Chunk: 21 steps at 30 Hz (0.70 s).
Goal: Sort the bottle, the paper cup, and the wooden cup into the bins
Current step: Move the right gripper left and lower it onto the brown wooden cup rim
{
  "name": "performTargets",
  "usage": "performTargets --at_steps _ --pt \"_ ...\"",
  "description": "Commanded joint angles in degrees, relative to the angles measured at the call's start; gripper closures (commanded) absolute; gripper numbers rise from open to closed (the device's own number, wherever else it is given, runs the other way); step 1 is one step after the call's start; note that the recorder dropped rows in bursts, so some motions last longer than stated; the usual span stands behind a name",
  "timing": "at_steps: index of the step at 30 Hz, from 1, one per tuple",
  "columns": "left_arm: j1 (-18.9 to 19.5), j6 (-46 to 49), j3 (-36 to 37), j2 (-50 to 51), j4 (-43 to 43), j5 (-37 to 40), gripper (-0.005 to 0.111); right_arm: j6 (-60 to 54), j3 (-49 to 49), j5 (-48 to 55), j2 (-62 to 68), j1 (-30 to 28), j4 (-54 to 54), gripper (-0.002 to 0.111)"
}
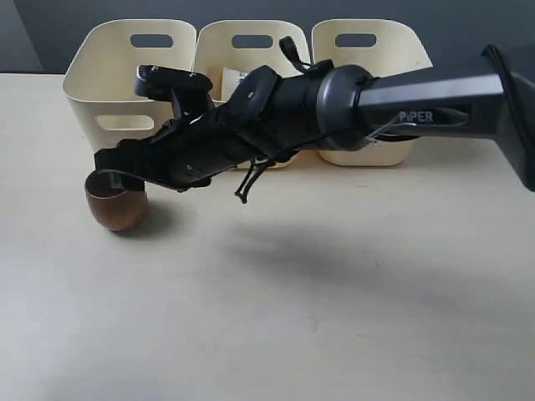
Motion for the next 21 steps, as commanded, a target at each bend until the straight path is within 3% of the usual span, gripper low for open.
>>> performTargets --at_steps 1,21 --pt "-0.18 -0.11 0.07 -0.28 -0.08 -0.05 0.107 -0.15 -0.26 -3.02 -0.08 1.18 0.38 0.045" --pt "-0.18 -0.11 0.07 -0.28 -0.08 -0.05 0.107 -0.15 -5.84 -3.35 5.07 1.18 1.7 0.045"
